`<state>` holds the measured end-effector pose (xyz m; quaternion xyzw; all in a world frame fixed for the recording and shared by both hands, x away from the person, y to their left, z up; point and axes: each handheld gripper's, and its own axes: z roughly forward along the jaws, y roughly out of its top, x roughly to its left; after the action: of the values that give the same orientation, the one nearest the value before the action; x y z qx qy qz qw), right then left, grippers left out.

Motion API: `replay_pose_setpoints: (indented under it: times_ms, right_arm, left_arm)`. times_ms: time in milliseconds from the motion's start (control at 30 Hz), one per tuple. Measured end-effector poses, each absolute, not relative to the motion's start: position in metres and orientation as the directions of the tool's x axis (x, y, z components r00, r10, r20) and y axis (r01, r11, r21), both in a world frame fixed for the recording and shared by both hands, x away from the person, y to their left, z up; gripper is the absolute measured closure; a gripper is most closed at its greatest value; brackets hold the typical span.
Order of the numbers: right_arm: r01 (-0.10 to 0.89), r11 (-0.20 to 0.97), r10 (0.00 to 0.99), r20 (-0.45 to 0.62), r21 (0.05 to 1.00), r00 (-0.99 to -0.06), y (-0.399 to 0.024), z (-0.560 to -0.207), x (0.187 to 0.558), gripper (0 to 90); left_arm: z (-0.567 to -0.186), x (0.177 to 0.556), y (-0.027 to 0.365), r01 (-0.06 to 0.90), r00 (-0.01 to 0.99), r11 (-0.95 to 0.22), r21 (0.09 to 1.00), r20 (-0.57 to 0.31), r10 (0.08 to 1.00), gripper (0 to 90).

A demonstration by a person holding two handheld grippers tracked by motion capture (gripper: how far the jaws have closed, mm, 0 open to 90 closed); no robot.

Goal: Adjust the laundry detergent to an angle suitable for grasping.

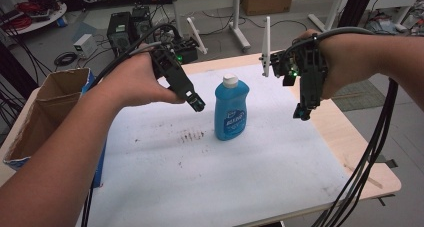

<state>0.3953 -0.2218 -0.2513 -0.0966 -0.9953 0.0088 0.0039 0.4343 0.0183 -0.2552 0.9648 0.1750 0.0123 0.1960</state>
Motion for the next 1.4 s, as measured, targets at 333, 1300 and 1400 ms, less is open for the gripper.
replay_pose_setpoints:
  times_ms: [333, 1300, 1400]
  right_arm:
    - [0.204, 0.979, 0.204, 0.010, -0.023, -0.979, -0.223, -0.254, 0.397, 2.5]
    - [0.210, 0.977, 0.211, 0.016, -0.015, -0.977, -0.226, -0.257, 0.401, 2.5]
    - [0.214, 0.977, 0.215, 0.016, -0.020, -0.977, -0.226, -0.258, 0.402, 2.5]
  left_arm:
    - [-0.265, 0.441, 0.003, 0.336, 0.937, -0.828, 0.449, -0.068, 0.343, 1.7]
    - [-0.305, 0.448, -0.044, 0.316, 0.933, -0.755, 0.574, -0.046, 0.356, 1.7]
    - [-0.309, 0.449, -0.048, 0.317, 0.933, -0.747, 0.584, -0.049, 0.358, 1.7]
